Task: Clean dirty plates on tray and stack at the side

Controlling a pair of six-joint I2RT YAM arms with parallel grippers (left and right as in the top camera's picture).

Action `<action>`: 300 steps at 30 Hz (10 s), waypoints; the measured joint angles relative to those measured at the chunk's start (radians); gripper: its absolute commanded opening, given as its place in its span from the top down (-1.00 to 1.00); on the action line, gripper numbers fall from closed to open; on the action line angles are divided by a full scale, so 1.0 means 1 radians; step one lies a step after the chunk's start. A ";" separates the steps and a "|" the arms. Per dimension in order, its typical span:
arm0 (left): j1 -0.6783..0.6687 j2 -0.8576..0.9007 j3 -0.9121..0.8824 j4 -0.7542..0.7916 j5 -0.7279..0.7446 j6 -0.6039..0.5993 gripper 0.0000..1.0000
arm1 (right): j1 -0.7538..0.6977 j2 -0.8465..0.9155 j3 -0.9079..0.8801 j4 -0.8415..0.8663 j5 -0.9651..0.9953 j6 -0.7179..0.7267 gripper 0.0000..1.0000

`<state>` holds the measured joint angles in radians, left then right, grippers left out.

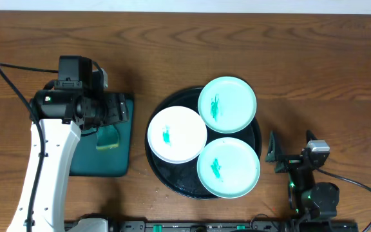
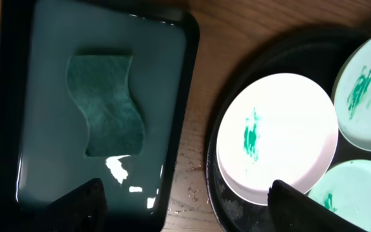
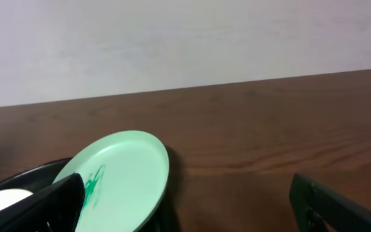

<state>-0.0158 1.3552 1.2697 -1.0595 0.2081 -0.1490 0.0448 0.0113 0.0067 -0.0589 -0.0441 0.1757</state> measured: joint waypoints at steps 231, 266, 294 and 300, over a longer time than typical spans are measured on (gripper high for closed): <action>0.165 0.496 -0.090 0.248 -0.080 -0.011 0.07 | 0.613 1.890 1.158 -0.598 -0.056 0.509 0.88; 0.163 0.158 -0.132 0.121 -0.019 -0.004 0.86 | 0.613 1.890 1.159 -0.600 -0.056 0.509 0.93; 0.163 0.135 -0.132 0.125 -0.055 -0.004 0.86 | 0.613 1.890 1.160 -0.601 -0.058 0.509 0.97; 0.154 0.201 -0.132 0.128 0.146 0.044 0.87 | 0.613 1.890 1.161 -0.597 -0.060 0.508 0.97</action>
<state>0.1379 1.5566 1.1381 -0.9318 0.3546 -0.1047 0.6582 1.9011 1.1679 -0.6563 -0.1036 0.6838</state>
